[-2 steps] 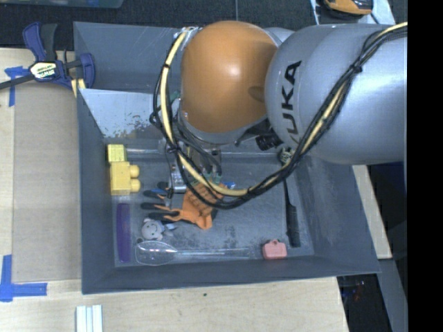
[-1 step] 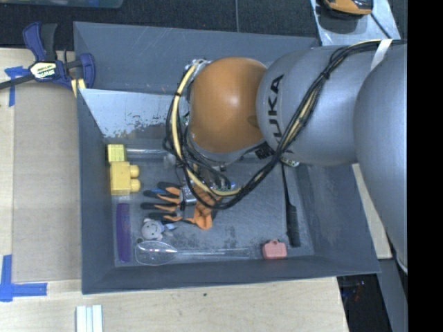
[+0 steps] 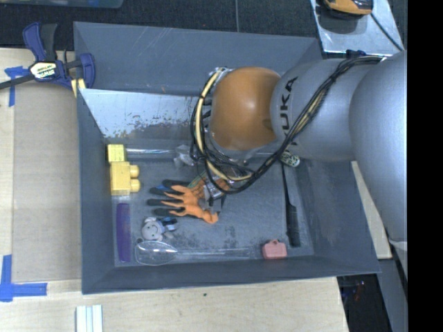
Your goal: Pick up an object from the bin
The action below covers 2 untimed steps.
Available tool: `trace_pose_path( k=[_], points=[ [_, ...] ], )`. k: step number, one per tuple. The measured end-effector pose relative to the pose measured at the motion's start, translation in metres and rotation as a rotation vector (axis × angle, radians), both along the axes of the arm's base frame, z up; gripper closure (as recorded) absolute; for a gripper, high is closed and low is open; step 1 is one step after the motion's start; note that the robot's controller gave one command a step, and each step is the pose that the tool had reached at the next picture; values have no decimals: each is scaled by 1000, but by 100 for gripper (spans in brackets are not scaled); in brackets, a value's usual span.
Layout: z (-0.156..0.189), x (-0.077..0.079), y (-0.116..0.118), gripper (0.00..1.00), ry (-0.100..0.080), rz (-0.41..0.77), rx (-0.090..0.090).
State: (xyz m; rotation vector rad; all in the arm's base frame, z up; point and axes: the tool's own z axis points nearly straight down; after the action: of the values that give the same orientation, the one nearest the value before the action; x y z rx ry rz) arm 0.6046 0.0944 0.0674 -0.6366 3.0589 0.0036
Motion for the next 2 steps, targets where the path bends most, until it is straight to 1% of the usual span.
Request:
trace_pose_path(
  k=[1, 2],
  points=[
    [4, 0, 22, 0, 2, -95, 0],
    [5, 1, 6, 0, -2, -36, 0]
  ],
)
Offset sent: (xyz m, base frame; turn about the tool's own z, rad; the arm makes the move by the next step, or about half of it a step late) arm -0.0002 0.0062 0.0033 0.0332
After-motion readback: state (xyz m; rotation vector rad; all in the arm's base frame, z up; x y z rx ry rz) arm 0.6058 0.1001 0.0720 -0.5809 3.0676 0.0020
